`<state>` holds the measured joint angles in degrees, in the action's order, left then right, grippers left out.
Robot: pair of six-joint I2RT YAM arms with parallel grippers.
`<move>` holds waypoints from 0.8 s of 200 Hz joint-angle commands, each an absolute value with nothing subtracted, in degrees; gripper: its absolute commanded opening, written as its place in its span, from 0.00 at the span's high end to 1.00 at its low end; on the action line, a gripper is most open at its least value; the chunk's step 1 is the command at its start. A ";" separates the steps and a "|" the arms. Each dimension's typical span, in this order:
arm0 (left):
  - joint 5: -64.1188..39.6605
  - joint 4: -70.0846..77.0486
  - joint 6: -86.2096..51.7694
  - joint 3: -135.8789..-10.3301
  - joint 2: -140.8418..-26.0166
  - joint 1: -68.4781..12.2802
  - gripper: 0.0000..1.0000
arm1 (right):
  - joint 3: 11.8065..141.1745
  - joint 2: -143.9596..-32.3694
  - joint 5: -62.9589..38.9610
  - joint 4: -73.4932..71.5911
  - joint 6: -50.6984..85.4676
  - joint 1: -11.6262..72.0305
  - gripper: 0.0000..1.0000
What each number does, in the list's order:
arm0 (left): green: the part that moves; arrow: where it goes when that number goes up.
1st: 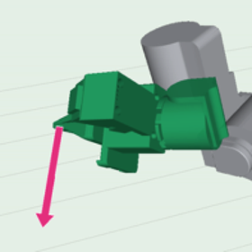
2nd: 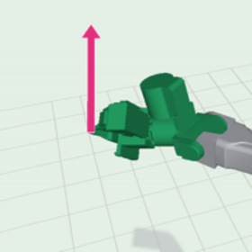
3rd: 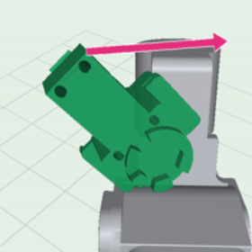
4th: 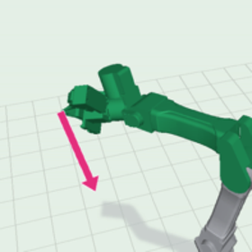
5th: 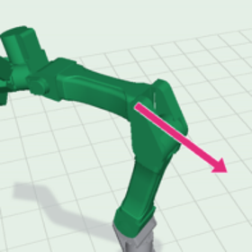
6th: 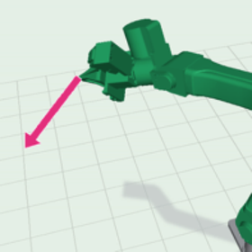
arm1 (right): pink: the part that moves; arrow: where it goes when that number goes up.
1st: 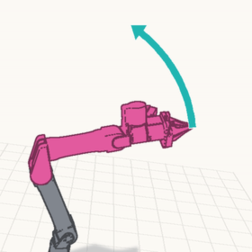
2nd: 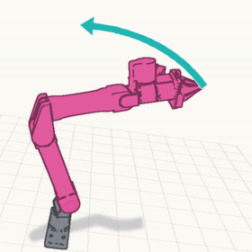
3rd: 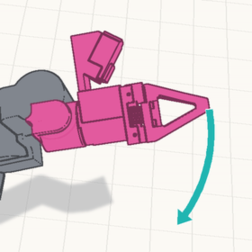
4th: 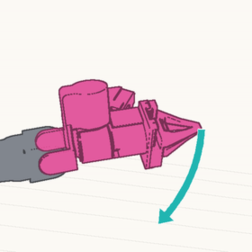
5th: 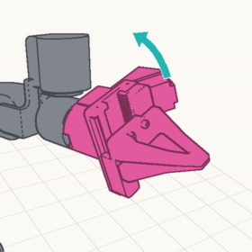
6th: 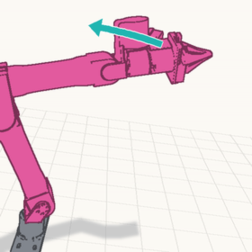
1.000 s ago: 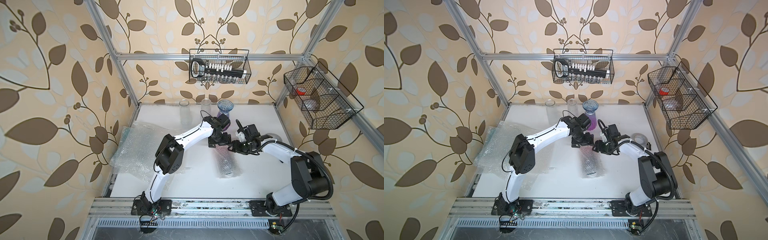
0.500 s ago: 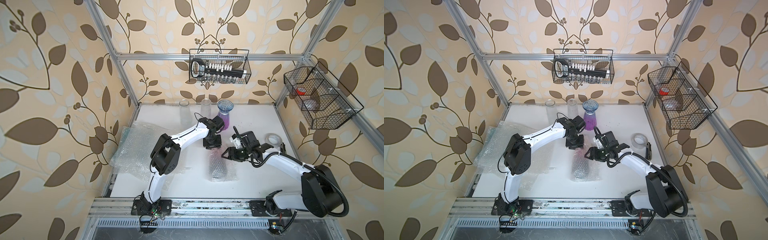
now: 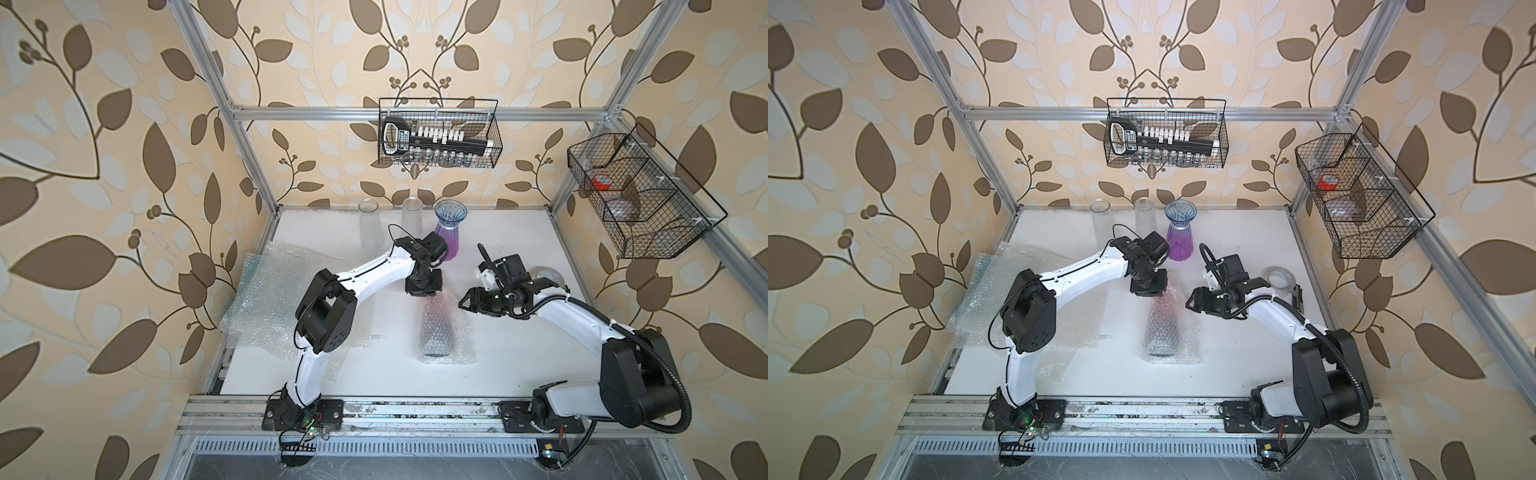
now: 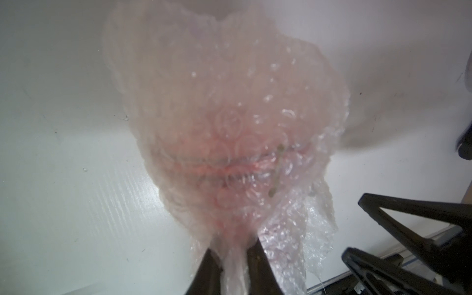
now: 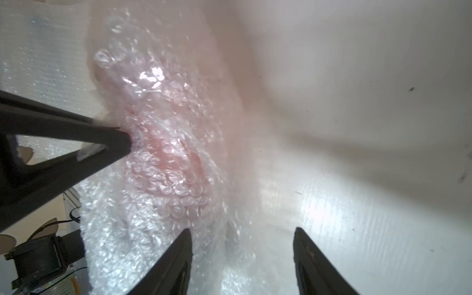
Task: Unwrap the vase from the bubble wrap
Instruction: Unwrap the bubble wrap at the center of the board.
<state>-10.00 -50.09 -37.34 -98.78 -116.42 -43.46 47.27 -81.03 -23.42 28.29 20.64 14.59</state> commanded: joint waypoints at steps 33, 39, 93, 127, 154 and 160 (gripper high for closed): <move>-7.84 -55.54 -34.46 -99.09 -117.39 -43.87 0.83 | 53.17 -88.67 -20.14 28.89 15.56 16.42 0.40; -7.91 -55.59 -34.41 -99.07 -117.46 -43.94 0.84 | 53.72 -89.45 -20.00 28.62 15.62 16.56 0.42; -7.75 -55.99 -34.32 -99.79 -117.84 -43.89 0.84 | 57.13 -95.47 -18.72 27.39 15.90 18.93 0.53; -7.49 -56.16 -34.08 -99.70 -117.84 -43.96 0.88 | 56.89 -96.03 -18.74 26.58 16.07 19.60 0.69; -6.93 -56.16 -34.02 -98.82 -117.45 -43.94 0.93 | 55.57 -93.76 -17.93 26.15 16.61 19.58 0.78; -6.85 -56.09 -33.97 -98.59 -117.40 -43.90 0.94 | 55.23 -93.33 -17.72 26.12 16.59 19.51 0.81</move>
<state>-8.91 -52.01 -34.87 -99.57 -116.68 -43.48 55.72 -95.42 -19.25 26.63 16.82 19.49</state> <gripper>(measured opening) 0.077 0.232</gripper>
